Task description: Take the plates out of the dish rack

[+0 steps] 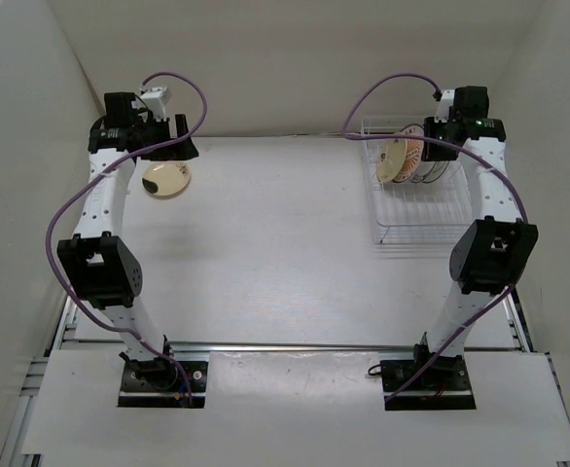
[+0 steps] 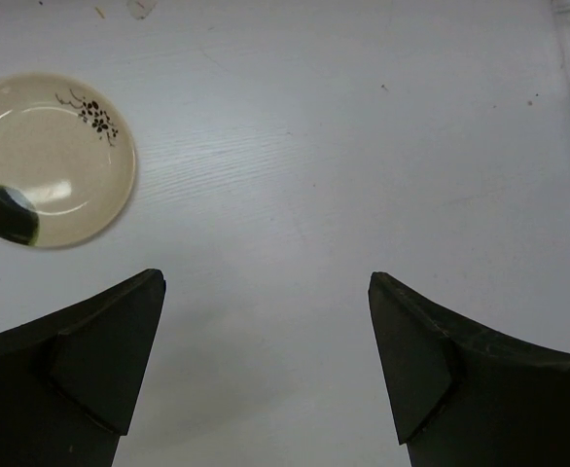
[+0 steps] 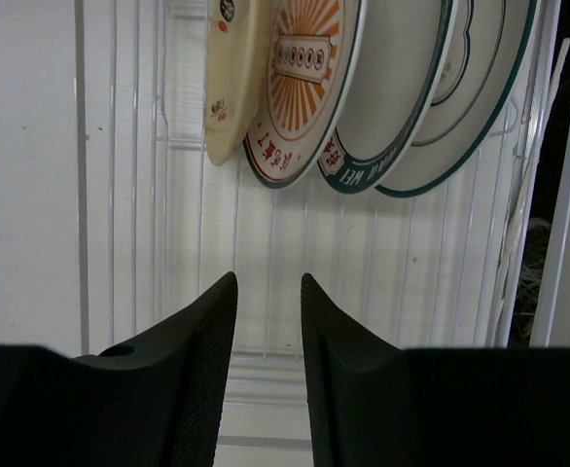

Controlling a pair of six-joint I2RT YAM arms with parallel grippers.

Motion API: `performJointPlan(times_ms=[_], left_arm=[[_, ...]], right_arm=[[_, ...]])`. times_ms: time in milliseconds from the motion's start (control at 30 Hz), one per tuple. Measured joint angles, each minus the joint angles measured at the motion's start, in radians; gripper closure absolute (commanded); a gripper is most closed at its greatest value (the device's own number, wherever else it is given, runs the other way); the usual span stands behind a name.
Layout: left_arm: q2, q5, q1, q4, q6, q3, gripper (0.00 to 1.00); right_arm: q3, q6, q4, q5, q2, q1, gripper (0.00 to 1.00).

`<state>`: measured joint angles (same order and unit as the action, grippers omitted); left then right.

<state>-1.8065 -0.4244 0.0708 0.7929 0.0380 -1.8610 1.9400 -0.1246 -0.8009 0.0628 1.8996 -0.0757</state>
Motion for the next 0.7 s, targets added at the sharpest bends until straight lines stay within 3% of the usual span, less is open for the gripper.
performJointPlan(times_ms=[100,167,233,700], left_arm=[[0.017,0.005,0.002,0.01,0.008,0.03,0.04],[0.031,0.006,0.003,0.013,0.011,0.046,0.04],[0.043,0.005,0.004,0.015,0.015,0.056,0.04],[0.1,0.004,0.004,0.018,0.033,0.106,0.04]], right_arm=[[0.011,0.003,0.017,-0.027,0.0,0.023,0.61],[0.019,0.006,0.021,-0.039,0.008,0.039,0.5],[0.036,0.009,0.024,-0.049,0.03,0.053,0.32],[0.161,0.003,0.05,-0.093,0.225,0.104,0.32]])
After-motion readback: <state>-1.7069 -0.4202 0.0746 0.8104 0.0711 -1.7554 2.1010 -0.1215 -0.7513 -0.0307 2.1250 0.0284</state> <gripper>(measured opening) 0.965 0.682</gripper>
